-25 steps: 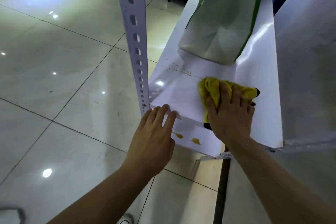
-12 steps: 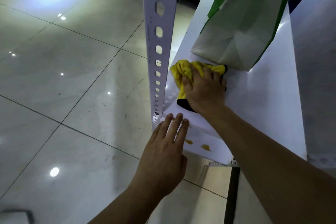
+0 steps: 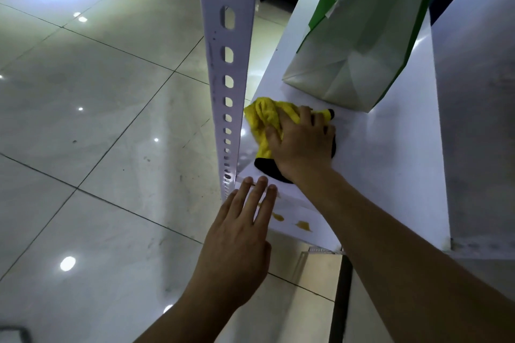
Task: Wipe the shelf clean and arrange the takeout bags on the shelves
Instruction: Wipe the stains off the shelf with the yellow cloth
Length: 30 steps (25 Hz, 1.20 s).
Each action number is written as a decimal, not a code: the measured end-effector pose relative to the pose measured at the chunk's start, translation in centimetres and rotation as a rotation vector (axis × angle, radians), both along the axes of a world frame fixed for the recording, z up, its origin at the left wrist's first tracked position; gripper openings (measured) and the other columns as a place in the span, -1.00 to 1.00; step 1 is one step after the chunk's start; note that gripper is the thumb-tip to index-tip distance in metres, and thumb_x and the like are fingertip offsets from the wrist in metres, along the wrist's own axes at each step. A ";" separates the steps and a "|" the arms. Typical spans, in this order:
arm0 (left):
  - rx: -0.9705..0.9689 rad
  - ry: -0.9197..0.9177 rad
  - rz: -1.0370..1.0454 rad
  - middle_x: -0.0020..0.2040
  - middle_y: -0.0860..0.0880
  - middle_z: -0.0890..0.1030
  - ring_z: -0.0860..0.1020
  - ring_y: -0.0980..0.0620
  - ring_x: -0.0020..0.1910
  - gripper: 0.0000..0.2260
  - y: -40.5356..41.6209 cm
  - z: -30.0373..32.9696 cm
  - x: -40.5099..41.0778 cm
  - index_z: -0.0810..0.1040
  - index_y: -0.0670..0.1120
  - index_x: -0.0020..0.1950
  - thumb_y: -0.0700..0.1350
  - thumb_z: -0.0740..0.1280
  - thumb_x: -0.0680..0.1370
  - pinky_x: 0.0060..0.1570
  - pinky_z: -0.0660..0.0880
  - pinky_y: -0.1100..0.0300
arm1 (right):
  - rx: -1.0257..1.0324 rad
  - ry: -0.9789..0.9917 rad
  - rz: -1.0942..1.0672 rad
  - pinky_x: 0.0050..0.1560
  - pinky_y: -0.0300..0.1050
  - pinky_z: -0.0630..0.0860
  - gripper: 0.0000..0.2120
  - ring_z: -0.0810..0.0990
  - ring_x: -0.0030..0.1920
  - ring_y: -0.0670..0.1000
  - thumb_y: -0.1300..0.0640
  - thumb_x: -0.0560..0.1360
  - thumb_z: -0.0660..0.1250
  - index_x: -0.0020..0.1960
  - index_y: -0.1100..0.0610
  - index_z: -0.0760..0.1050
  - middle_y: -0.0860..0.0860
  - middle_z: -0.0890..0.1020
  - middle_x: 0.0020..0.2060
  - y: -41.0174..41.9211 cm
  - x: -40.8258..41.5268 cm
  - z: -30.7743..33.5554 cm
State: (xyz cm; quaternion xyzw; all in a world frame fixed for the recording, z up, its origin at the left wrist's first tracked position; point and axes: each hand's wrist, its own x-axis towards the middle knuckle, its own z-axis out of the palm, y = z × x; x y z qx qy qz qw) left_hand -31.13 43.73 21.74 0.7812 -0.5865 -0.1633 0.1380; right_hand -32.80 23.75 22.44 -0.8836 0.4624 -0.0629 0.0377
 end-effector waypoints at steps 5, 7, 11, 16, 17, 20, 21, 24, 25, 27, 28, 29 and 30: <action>-0.053 0.007 0.018 0.58 -0.12 0.24 0.16 -0.14 0.58 -0.27 0.0 0.9 0.0 0.25 -0.13 0.57 -0.21 0.39 0.41 0.49 0.24 -0.10 | -0.050 -0.012 -0.233 0.33 0.20 0.23 -0.52 0.40 0.35 0.24 -0.17 0.64 0.12 0.43 0.05 0.46 0.13 0.48 0.38 1.4 -6.8 -0.7; -0.041 -0.003 0.036 0.60 -0.11 0.20 0.11 -0.11 0.59 -0.29 0.0 0.8 0.0 0.21 -0.11 0.59 -0.20 0.34 0.45 0.52 0.17 -0.09 | -0.048 -0.045 -0.288 0.40 0.22 0.20 -0.51 0.40 0.39 0.22 -0.17 0.64 0.14 0.45 0.05 0.44 0.12 0.47 0.42 1.3 -8.2 -1.2; -0.048 0.013 0.042 0.59 -0.12 0.22 0.14 -0.12 0.58 -0.30 0.0 0.6 0.0 0.24 -0.12 0.58 -0.23 0.36 0.44 0.48 0.24 -0.18 | -0.051 -0.208 -0.417 0.51 0.33 0.04 -0.50 0.30 0.52 0.19 -0.13 0.63 0.19 0.50 0.05 0.39 0.11 0.40 0.50 1.2 -8.5 -2.5; -0.042 0.065 0.055 0.60 -0.10 0.19 0.08 -0.09 0.60 -0.32 -0.1 0.4 -0.2 0.21 -0.10 0.59 -0.22 0.36 0.48 0.50 0.24 -0.14 | -0.088 -0.236 -0.547 0.45 0.36 0.07 -0.51 0.31 0.49 0.21 -0.16 0.62 0.13 0.49 0.01 0.37 0.11 0.41 0.48 -2.4 -11.1 -2.9; -0.037 0.084 0.075 0.61 -0.08 0.16 0.05 -0.08 0.60 -0.31 -0.2 0.4 -0.3 0.19 -0.08 0.59 -0.21 0.36 0.49 0.48 0.26 -0.12 | -0.063 -0.234 -0.588 0.47 0.37 0.05 -0.50 0.29 0.50 0.21 -0.18 0.61 0.11 0.49 -0.02 0.36 0.10 0.39 0.48 -3.8 -11.9 -2.6; -0.050 0.119 0.088 0.62 -0.07 0.15 0.03 -0.08 0.61 -0.29 -0.2 0.1 -0.6 0.19 -0.08 0.59 -0.25 0.38 0.47 0.41 0.37 -0.09 | 0.041 -0.211 -0.640 0.51 0.33 -0.03 -0.48 0.19 0.55 0.15 -0.23 0.60 0.10 0.51 -0.09 0.30 0.04 0.31 0.53 -8.0 -13.9 -1.7; -0.066 0.121 0.085 0.61 -0.08 0.16 0.04 -0.09 0.61 -0.28 -0.1 -0.1 -0.7 0.20 -0.10 0.59 -0.28 0.37 0.46 0.39 0.40 -0.09 | 0.078 -0.210 -0.621 0.52 0.32 -0.04 -0.46 0.17 0.56 0.14 -0.24 0.60 0.10 0.53 -0.10 0.27 0.04 0.28 0.55 -8.7 -14.3 -1.3; -0.074 0.116 0.085 0.63 -0.09 0.10 -0.02 -0.10 0.62 -0.29 -0.1 -0.5 -0.8 0.15 -0.11 0.60 -0.31 0.31 0.48 0.39 0.40 -0.10 | 0.100 -0.219 -0.557 0.50 0.34 0.01 -0.42 0.19 0.55 0.19 -0.24 0.58 0.09 0.56 -0.09 0.23 0.08 0.26 0.56 -5.7 -15.0 -1.1; -0.071 0.115 0.090 0.63 -0.10 0.09 -0.05 -0.10 0.62 -0.30 -0.1 -0.5 -0.9 0.12 -0.12 0.61 -0.31 0.28 0.50 0.40 0.39 -0.12 | 0.076 -0.219 -0.531 0.49 0.36 0.03 -0.39 0.20 0.54 0.20 -0.24 0.55 0.08 0.55 -0.06 0.24 0.09 0.26 0.56 -3.5 -15.3 -1.6; -0.070 0.110 0.092 0.63 -0.14 0.06 -0.10 -0.13 0.62 -0.35 -0.2 -0.7 -1.3 0.09 -0.15 0.61 -0.29 0.23 0.54 0.43 0.33 -0.14 | 0.053 -0.221 -0.480 0.47 0.37 0.08 -0.37 0.22 0.53 0.22 -0.26 0.53 0.10 0.53 -0.03 0.27 0.10 0.27 0.55 -0.4 -15.2 -1.9; -0.065 0.096 0.093 0.63 -0.15 0.01 -0.15 -0.13 0.61 -0.36 -0.3 -1.0 -1.5 0.05 -0.16 0.62 -0.28 0.19 0.56 0.46 0.28 -0.14 | 0.040 -0.219 -0.460 0.46 0.38 0.11 -0.38 0.23 0.52 0.22 -0.28 0.54 0.13 0.52 -0.02 0.29 0.11 0.28 0.54 0.0 -14.7 -1.9; -0.065 0.079 0.095 0.64 -0.15 -0.03 -0.20 -0.12 0.61 -0.37 -0.3 -1.3 -1.6 0.01 -0.16 0.62 -0.26 0.16 0.57 0.49 0.23 -0.13 | 0.043 -0.224 -0.458 0.46 0.38 0.13 -0.40 0.24 0.52 0.23 -0.28 0.56 0.17 0.51 -0.01 0.31 0.11 0.29 0.54 -0.2 -14.1 -1.6; -0.074 0.064 0.096 0.64 -0.15 -0.06 -0.22 -0.11 0.61 -0.37 -0.4 -1.6 -1.7 -0.01 -0.16 0.62 -0.24 0.14 0.58 0.50 0.20 -0.12 | 0.054 -0.231 -0.471 0.46 0.37 0.14 -0.41 0.25 0.51 0.23 -0.25 0.58 0.20 0.51 0.01 0.32 0.12 0.29 0.54 -0.6 -13.6 -1.4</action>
